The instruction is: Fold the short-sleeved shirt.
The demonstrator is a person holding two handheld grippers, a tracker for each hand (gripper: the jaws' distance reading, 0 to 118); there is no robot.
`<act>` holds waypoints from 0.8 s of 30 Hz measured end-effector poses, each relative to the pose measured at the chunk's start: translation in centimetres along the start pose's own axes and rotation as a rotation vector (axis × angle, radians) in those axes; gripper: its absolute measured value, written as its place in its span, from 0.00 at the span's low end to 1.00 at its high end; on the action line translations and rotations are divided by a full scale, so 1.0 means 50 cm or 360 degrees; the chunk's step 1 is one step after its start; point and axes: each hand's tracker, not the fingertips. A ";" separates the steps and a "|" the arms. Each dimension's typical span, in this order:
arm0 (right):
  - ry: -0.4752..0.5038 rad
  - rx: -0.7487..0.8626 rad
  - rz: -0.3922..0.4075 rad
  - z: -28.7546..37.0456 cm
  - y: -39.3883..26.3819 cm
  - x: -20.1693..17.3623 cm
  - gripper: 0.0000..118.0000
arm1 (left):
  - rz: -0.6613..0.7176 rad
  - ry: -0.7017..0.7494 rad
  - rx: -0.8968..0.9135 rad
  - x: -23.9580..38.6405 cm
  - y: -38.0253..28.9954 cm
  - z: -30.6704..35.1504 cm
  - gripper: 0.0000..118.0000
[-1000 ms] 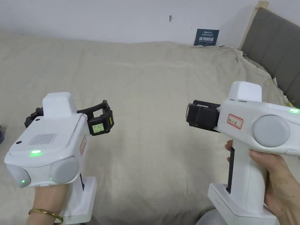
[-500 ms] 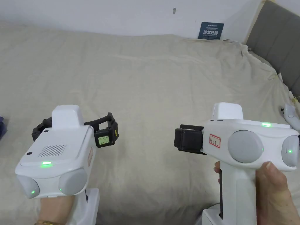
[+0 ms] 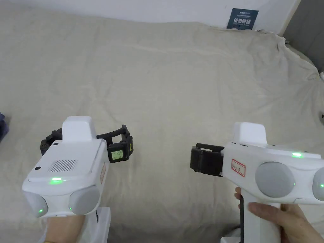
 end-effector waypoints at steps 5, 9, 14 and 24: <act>-0.0163 0.0065 -0.0008 -0.115 0.017 0.077 0.99 | -0.0035 0.0026 -0.0094 0.002 -0.004 -0.076 1.00; -0.0531 0.0163 0.0165 -0.228 0.049 0.133 0.99 | -0.0034 0.0064 -0.0220 -0.005 0.004 -0.183 1.00; -0.0587 0.0210 0.0122 -0.352 0.102 0.213 0.99 | -0.0028 0.0152 -0.0367 -0.030 0.017 -0.357 1.00; -0.0684 0.0090 -0.0195 -0.508 0.127 0.289 0.99 | 0.0188 0.0323 -0.0588 -0.082 -0.018 -0.562 1.00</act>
